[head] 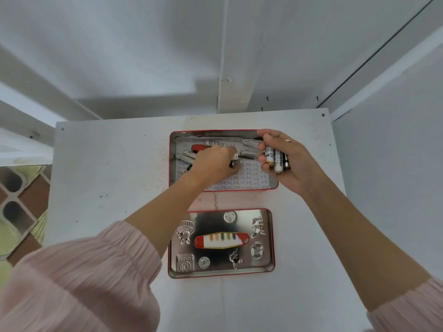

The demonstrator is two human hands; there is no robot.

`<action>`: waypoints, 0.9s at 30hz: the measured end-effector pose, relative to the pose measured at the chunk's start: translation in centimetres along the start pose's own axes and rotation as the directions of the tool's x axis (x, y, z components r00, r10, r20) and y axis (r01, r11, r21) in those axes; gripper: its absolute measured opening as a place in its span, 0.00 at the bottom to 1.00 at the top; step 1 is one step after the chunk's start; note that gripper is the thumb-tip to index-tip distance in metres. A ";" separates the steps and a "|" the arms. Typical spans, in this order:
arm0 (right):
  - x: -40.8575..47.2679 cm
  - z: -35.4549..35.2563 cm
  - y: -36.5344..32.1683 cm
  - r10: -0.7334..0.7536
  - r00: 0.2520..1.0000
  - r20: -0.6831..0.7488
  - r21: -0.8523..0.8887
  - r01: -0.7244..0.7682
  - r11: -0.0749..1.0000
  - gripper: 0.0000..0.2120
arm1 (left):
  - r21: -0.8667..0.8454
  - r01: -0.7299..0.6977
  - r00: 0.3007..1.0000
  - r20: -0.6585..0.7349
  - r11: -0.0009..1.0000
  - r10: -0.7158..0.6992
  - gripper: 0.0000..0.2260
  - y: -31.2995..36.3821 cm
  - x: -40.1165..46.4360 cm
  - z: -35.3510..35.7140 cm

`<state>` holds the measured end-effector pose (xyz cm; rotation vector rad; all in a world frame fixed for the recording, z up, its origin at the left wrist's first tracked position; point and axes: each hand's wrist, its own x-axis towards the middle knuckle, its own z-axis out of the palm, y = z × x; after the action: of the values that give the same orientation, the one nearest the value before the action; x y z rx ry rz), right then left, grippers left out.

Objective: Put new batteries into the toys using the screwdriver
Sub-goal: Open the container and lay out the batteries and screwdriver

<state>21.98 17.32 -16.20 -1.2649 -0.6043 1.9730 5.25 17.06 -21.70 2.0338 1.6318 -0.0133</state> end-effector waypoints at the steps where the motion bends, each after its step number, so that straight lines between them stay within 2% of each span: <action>1: 0.1 0.2 0.1 0.000 1.000 -0.008 -0.005 0.000 1.000 0.08 | -0.196 0.046 0.999 0.021 0.980 -0.043 0.11 0.0 -0.3 -0.2; 2: 0.2 0.4 0.1 -0.001 1.000 -0.015 -0.013 0.000 1.000 0.07 | -0.425 0.102 0.995 0.038 0.899 -0.095 0.10 0.0 -0.7 -0.5; 3: 0.4 0.6 0.1 -0.006 1.000 -0.016 -0.029 0.005 1.000 0.05 | -0.622 0.150 0.987 0.047 0.769 -0.154 0.10 0.0 -1.2 -1.1; 5: 0.9 1.1 0.2 -0.026 1.000 -0.008 -0.112 0.025 0.993 0.02 | -0.816 0.181 0.966 0.042 0.549 -0.256 0.11 -0.7 -2.0 -2.5; 8: 1.9 2.3 0.6 -0.079 0.997 -0.011 -0.381 0.069 0.922 0.03 | -0.947 0.153 0.943 0.054 0.283 -0.328 0.10 -2.7 -3.5 -4.5; 11: 3.2 4.1 1.9 -0.111 0.994 -0.014 -0.699 0.070 0.712 0.03 | -0.999 0.048 0.948 0.047 -0.004 -0.315 0.05 -5.1 -4.9 -5.2; 13: 4.4 5.3 3.3 -0.124 0.992 -0.009 -0.833 0.061 0.550 0.03 | -0.993 0.008 0.958 0.042 -0.121 -0.283 0.06 -6.2 -5.7 -5.2; 16: 6.1 6.6 5.6 -0.173 0.983 0.061 -0.956 0.108 0.273 0.03 | -0.978 -0.007 0.967 0.046 -0.206 -0.249 0.06 -7.2 -6.7 -5.5; 19: 6.7 7.9 6.9 -0.219 0.969 0.111 -0.987 0.133 0.086 0.09 | -0.978 -0.007 0.961 0.051 -0.207 -0.273 0.05 -7.8 -7.7 -6.1; 22: 6.6 9.0 7.3 -0.273 0.941 0.197 -0.975 0.158 -0.159 0.11 | -0.981 -0.018 0.955 0.040 -0.192 -0.294 0.05 -8.4 -8.4 -6.6; 24: 6.5 9.5 7.4 -0.285 0.928 0.238 -0.948 0.159 -0.276 0.10 | -0.985 -0.019 0.949 0.037 -0.172 -0.314 0.05 -8.5 -8.7 -6.8; 27: 6.6 9.6 7.5 -0.216 0.941 0.259 -0.902 0.155 -0.404 0.08 | -0.989 -0.008 0.937 0.045 -0.150 -0.346 0.04 -8.3 -8.9 -7.0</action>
<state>9.16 17.46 -21.30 -1.7517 -2.7378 0.5128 -6.90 12.90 -16.01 0.4667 1.1797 1.1369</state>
